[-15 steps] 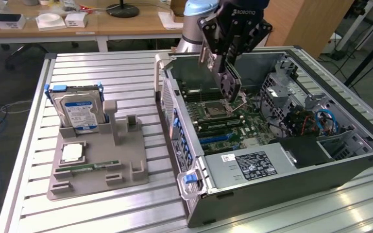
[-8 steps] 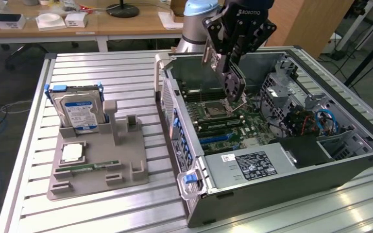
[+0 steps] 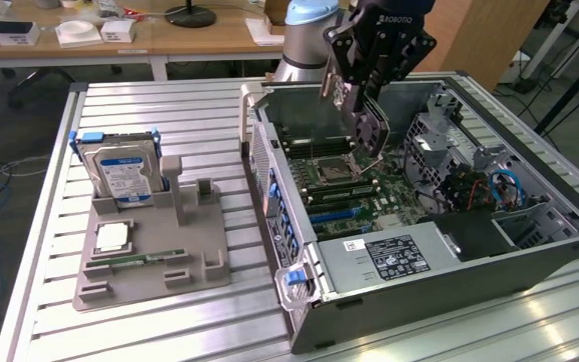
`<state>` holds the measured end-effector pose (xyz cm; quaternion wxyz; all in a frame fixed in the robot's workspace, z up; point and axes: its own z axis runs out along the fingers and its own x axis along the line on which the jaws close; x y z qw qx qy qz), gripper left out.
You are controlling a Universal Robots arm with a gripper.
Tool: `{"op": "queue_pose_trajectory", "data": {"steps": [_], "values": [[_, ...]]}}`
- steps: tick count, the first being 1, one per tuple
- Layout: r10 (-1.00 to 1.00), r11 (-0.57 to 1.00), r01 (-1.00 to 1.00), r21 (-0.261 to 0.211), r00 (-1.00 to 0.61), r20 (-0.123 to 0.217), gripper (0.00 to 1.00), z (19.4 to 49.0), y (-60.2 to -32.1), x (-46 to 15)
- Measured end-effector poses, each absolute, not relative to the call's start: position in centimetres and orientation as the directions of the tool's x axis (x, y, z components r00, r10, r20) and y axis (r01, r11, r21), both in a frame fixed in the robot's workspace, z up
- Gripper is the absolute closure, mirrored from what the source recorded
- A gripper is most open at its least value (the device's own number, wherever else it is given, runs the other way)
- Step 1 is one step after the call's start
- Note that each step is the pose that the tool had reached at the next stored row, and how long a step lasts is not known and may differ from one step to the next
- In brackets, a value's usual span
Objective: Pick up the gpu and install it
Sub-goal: 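Pick up the gpu and move the gpu toward the slot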
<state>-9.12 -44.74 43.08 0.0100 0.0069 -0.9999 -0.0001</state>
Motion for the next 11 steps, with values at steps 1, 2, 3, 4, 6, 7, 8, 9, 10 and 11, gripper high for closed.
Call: {"op": "queue_pose_trajectory", "data": {"steps": [1,2,3,4,6,7,8,9,10,11], "values": [[-0.014,1.000,-0.014,0.000,-1.000,0.020,0.74,43.1,-44.7,-9.0],[-0.015,1.000,-0.015,0.000,-1.000,0.020,0.74,43.1,-44.7,-8.9],[-0.015,1.000,-0.015,0.000,-1.000,0.020,0.74,43.1,-44.7,-8.7],[-0.016,1.000,-0.016,0.000,-1.000,0.020,0.74,43.1,-44.7,-8.6],[-0.016,1.000,-0.016,0.000,-1.000,0.020,0.74,43.1,-44.7,-8.4],[-0.017,1.000,-0.017,0.000,-1.000,0.020,0.74,43.1,-44.7,-8.2],[-0.017,1.000,-0.017,0.000,-1.000,0.020,0.74,43.1,-44.7,-8.1],[-0.018,1.000,-0.018,0.000,-1.000,0.020,0.74,43.1,-44.7,-8.0],[-0.018,1.000,-0.018,0.000,-1.000,0.020,0.74,43.1,-44.7,-7.9],[-0.018,1.000,-0.018,0.000,-1.000,0.020,0.74,43.1,-44.7,-7.8]]}}
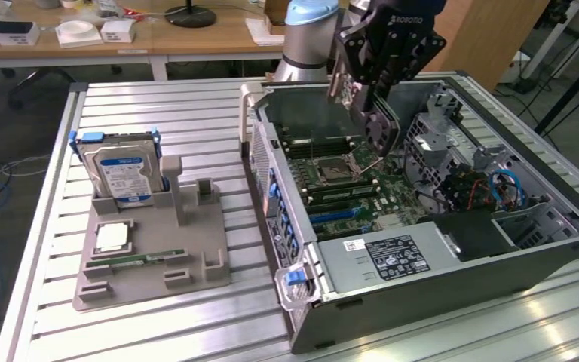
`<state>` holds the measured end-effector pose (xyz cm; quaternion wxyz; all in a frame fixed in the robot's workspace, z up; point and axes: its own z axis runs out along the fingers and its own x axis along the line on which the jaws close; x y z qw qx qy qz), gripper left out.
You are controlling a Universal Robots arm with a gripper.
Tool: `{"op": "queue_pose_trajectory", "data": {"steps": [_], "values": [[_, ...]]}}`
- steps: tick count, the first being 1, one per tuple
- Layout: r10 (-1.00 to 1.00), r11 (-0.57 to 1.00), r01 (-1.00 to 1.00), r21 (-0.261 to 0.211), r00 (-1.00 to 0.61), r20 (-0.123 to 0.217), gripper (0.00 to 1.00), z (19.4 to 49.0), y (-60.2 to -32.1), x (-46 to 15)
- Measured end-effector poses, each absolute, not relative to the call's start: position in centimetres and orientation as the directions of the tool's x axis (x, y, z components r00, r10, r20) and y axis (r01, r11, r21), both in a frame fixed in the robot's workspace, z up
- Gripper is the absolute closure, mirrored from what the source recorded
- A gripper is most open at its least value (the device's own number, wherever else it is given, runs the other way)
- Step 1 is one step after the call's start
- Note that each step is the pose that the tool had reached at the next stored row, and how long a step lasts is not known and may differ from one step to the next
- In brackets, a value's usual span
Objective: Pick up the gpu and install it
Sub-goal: 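Pick up the gpu and move the gpu toward the slot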
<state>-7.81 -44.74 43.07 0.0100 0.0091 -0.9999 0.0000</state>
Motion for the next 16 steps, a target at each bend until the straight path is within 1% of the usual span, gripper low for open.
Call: {"op": "queue_pose_trajectory", "data": {"steps": [16], "values": [[-0.019,1.000,-0.019,0.000,-1.000,0.020,0.74,43.1,-44.7,-5.8]]}}
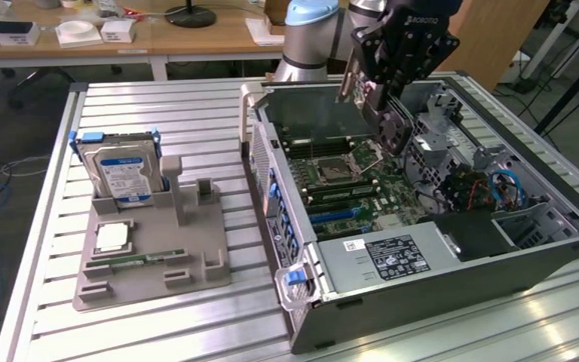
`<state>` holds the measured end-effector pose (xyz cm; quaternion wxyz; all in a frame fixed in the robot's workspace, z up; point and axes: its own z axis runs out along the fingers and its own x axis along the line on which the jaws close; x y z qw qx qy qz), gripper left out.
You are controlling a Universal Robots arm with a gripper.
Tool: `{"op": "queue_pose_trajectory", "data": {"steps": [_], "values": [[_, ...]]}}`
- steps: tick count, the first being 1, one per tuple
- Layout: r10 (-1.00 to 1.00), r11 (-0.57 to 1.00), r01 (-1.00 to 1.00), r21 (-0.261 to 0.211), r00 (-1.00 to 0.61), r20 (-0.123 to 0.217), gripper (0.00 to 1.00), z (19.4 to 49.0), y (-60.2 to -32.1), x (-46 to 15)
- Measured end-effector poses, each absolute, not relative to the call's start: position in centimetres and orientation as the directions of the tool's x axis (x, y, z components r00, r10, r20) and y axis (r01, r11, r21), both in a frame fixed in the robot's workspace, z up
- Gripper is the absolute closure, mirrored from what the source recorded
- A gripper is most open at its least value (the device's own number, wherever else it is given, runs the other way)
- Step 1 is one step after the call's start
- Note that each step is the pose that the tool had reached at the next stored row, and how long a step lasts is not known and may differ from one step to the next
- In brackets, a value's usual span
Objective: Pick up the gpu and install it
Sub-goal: 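Pick up the gpu and move the gpu toward the slot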
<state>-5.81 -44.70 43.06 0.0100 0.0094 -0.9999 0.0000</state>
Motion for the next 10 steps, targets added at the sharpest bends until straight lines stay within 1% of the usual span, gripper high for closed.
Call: {"op": "queue_pose_trajectory", "data": {"steps": [10], "values": [[-0.019,1.000,-0.019,0.000,-1.000,0.020,0.74,43.06,-44.70,-4.77]]}}
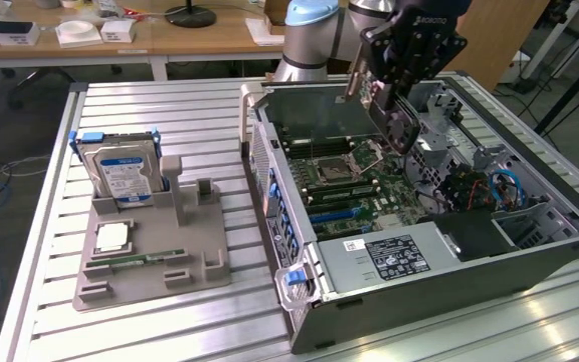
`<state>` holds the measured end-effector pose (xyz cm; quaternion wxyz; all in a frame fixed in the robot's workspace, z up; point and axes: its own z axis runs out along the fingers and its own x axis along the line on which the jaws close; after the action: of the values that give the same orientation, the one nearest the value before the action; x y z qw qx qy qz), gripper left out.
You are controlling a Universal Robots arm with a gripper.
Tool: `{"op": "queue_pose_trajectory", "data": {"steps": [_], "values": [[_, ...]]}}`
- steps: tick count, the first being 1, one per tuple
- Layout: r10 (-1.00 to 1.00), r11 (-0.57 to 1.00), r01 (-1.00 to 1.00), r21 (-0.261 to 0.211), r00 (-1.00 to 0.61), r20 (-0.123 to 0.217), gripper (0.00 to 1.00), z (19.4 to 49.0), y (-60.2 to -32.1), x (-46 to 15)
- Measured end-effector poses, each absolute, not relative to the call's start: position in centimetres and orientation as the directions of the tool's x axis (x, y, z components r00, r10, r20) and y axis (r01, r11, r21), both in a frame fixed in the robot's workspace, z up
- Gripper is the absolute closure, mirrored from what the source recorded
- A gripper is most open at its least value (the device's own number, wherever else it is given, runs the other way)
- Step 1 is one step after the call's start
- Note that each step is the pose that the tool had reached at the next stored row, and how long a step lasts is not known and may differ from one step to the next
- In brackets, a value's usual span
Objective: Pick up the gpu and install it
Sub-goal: 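Pick up the gpu and move the gpu toward the slot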
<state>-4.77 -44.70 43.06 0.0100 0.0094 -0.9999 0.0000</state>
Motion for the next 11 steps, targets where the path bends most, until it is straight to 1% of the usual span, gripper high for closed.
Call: {"op": "queue_pose_trajectory", "data": {"steps": [11], "values": [[-0.019,1.000,-0.019,0.000,-1.000,0.020,0.74,43.07,-44.70,-3.87]]}}
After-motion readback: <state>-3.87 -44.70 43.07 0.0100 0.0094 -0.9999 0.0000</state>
